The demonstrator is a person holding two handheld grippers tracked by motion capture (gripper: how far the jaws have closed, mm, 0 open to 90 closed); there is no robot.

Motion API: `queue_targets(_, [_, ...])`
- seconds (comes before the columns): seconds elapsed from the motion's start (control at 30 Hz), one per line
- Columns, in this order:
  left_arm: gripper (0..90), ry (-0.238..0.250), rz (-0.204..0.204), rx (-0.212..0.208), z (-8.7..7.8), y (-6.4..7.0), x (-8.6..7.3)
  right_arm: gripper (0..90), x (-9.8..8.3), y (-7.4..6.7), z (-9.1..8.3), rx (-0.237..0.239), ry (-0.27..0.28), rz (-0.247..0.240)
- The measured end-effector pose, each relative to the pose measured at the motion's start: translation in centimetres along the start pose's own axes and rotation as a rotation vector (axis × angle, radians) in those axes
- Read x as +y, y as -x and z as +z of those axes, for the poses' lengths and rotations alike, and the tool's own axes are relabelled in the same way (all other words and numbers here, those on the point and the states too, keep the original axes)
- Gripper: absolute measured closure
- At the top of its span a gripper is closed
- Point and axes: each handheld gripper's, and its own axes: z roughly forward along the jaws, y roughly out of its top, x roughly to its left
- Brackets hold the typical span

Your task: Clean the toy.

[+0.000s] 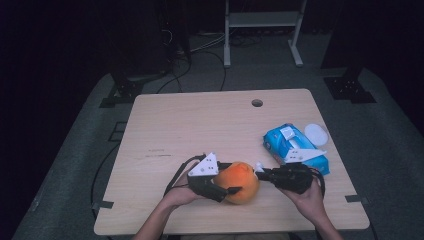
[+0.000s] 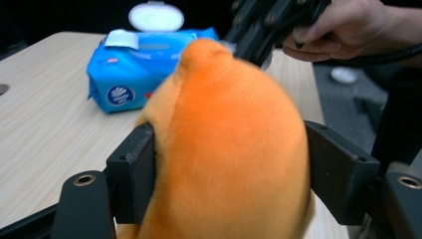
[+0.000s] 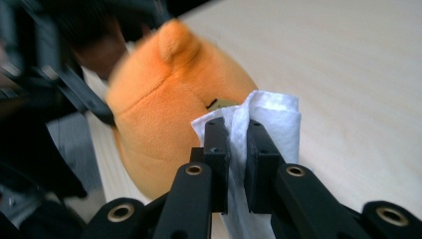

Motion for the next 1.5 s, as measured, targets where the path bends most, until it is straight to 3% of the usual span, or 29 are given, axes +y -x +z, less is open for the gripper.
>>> queue_targets(0.1, [25.6, 0.008, -0.040, 0.006, 0.5, -0.1, -0.5, 81.3, -0.2, 0.0, 0.8, -0.016, -0.036, 0.003])
queue_targets(0.3, [24.4, -0.001, -0.053, 0.046, 1.5, 0.6, 0.1, 81.4, 1.3, -1.8, -0.5, 0.032, 0.058, -0.037])
queue_targets(0.37, [22.0, -0.016, -0.034, 0.051, 1.7, 0.9, 0.3, 81.4, 1.6, -2.6, -0.3, 0.027, 0.047, -0.074])
queue_targets(0.43, [20.3, -0.008, -0.028, 0.025, 1.5, 0.9, 0.3, 81.4, 1.4, -2.6, -0.1, 0.030, 0.037, -0.072])
queue_targets(0.57, [18.1, 0.028, -0.024, -0.079, 0.7, 0.3, -0.1, 81.4, 0.7, -1.5, -0.3, 0.038, 0.027, -0.040])
queue_targets(0.63, [16.8, 0.049, -0.010, -0.067, 0.2, -0.4, -0.5, 81.3, 0.5, -1.1, -0.5, 0.036, 0.029, -0.025])
queue_targets(0.7, [10.5, 0.040, -0.062, -0.045, 0.2, -1.3, -1.2, 81.2, 0.5, -1.0, -0.5, 0.038, 0.030, -0.020])
queue_targets(0.77, [8.7, 0.049, -0.125, -0.081, 0.6, -1.8, -2.0, 81.2, 0.6, -1.1, -0.4, 0.039, 0.026, -0.027])
queue_targets(0.8, [8.8, 0.048, -0.139, -0.101, 0.8, -1.8, -2.2, 81.1, 0.6, -1.2, -0.3, 0.039, 0.025, -0.028])
queue_targets(0.87, [8.9, 0.046, -0.128, -0.110, 1.2, -1.4, -2.2, 81.1, 0.6, -1.1, -0.3, 0.032, 0.020, -0.035])
queue_targets(1.0, [6.8, 0.021, -0.085, -0.090, 1.6, -0.6, -1.8, 81.0, 0.4, -0.4, -0.6, 0.020, 0.027, -0.014])
queue_targets(1.23, [3.0, 0.039, -0.047, -0.015, 2.4, 0.0, -2.0, 81.0, 0.2, 0.1, -0.7, 0.015, 0.038, 0.007])
queue_targets(1.37, [2.4, 0.070, -0.047, 0.002, 2.7, 0.2, -2.4, 80.9, 0.0, 0.2, -0.8, 0.009, 0.040, 0.014])
queue_targets(1.5, [2.8, 0.106, -0.080, 0.014, 3.0, 0.1, -2.9, 80.9, 0.0, 0.2, -0.9, 0.000, 0.040, 0.014])
